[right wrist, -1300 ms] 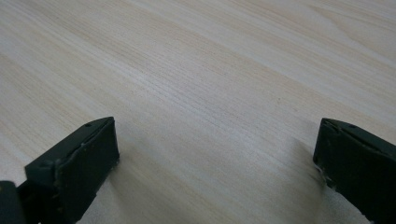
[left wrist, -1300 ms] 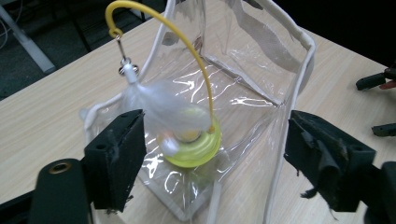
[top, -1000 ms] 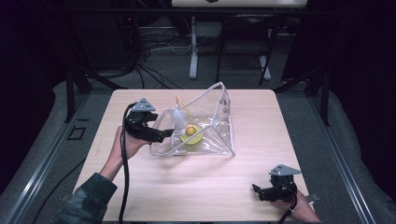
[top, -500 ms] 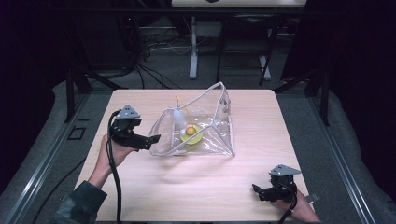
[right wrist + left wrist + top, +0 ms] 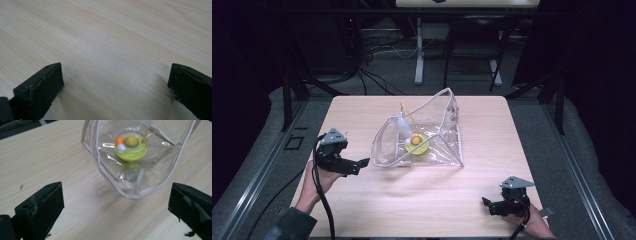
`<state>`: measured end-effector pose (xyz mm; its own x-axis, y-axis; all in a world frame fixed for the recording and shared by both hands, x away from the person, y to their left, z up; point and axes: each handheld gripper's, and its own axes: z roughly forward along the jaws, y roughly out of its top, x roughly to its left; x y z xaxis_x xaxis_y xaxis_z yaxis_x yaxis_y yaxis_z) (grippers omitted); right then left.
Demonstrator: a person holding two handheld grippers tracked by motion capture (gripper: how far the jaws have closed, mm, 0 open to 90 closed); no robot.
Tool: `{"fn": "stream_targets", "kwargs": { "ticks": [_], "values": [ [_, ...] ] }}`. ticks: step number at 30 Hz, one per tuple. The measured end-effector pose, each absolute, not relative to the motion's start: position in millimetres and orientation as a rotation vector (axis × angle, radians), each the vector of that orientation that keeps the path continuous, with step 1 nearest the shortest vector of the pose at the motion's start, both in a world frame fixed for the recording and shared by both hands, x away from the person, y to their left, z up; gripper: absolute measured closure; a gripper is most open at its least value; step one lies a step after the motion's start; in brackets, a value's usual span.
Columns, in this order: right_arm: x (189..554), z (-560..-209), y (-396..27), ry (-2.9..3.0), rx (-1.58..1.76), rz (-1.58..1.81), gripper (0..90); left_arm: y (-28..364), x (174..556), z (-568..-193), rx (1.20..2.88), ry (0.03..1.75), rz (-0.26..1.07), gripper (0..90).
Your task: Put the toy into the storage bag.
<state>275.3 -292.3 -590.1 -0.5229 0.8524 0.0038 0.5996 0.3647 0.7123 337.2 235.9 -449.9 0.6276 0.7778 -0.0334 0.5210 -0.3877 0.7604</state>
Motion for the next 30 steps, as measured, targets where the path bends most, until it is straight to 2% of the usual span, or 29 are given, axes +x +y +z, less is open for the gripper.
{"fn": "stream_targets", "kwargs": {
  "ticks": [30],
  "values": [
    [275, -591, -292, 2.255, 1.276, 0.956, 0.0, 264, 321, -518, 2.073, 1.125, 0.31, 0.0]
  ]
}}
